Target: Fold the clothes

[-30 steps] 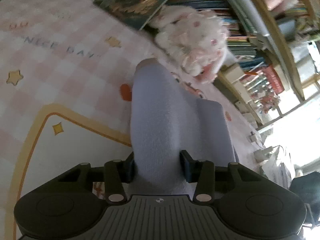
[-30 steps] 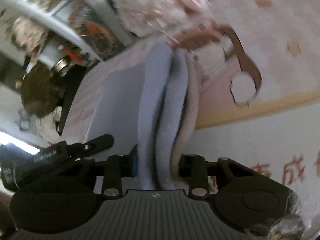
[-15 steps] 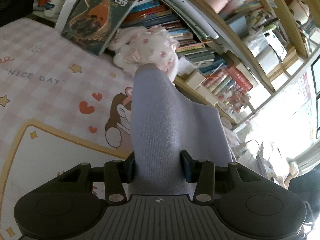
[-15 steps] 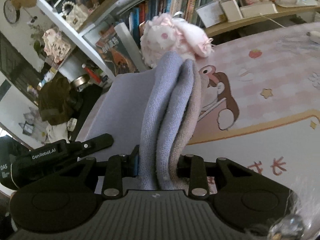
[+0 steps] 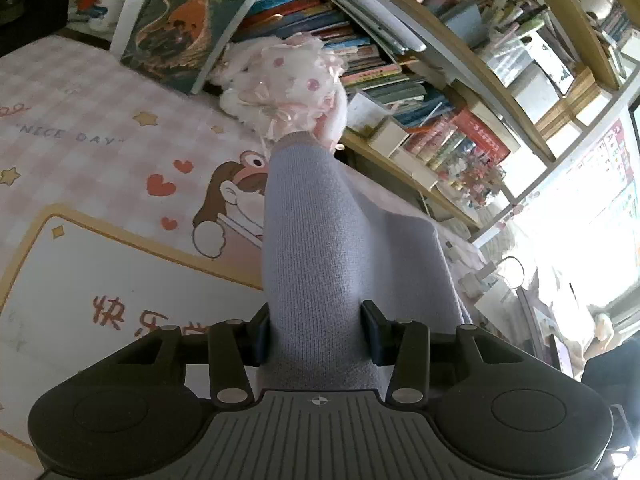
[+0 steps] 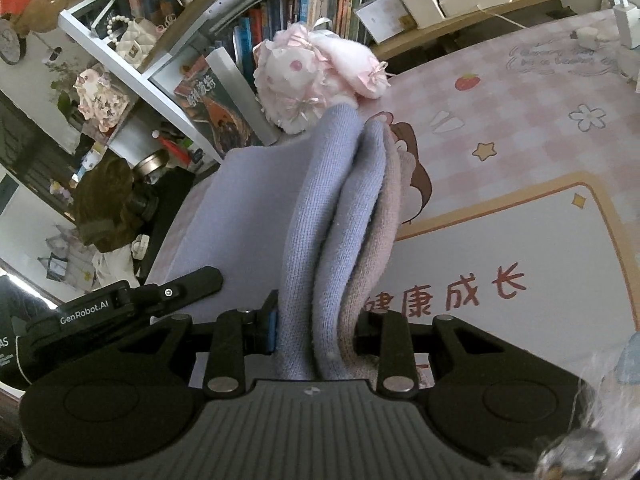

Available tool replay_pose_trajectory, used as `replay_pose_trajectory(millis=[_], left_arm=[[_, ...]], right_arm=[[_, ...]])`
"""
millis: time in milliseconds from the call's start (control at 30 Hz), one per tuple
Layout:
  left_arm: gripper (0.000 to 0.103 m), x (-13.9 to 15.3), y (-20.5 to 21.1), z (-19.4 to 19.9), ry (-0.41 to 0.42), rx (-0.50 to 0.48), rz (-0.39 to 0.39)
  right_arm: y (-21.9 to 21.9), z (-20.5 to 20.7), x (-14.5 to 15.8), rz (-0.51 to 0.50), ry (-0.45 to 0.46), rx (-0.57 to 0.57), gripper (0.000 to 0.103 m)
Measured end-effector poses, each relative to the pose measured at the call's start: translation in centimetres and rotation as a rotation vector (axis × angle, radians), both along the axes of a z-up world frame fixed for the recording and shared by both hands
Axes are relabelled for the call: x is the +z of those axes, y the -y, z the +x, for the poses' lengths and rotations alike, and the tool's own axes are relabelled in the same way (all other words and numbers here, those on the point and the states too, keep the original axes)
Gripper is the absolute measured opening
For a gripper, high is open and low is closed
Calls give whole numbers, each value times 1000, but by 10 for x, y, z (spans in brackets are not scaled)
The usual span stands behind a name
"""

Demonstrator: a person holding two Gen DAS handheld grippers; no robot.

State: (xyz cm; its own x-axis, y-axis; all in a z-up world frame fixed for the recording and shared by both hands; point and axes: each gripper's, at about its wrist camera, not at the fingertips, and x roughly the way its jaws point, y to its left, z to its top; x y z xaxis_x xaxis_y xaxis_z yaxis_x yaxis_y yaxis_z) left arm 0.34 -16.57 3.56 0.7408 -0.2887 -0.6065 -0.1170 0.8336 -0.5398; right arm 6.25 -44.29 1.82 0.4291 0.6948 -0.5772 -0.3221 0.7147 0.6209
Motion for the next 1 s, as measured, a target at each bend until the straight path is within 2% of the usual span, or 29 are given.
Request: replay_pose_trajectory(millis=[567, 1000], left_arm=[[44, 2, 30, 18, -23, -75, 20], [44, -5, 3, 25, -22, -128, -10]], right_arm=[[36, -2, -3, 25, -20, -82, 29], [18, -6, -4, 0, -28, -128, 29]])
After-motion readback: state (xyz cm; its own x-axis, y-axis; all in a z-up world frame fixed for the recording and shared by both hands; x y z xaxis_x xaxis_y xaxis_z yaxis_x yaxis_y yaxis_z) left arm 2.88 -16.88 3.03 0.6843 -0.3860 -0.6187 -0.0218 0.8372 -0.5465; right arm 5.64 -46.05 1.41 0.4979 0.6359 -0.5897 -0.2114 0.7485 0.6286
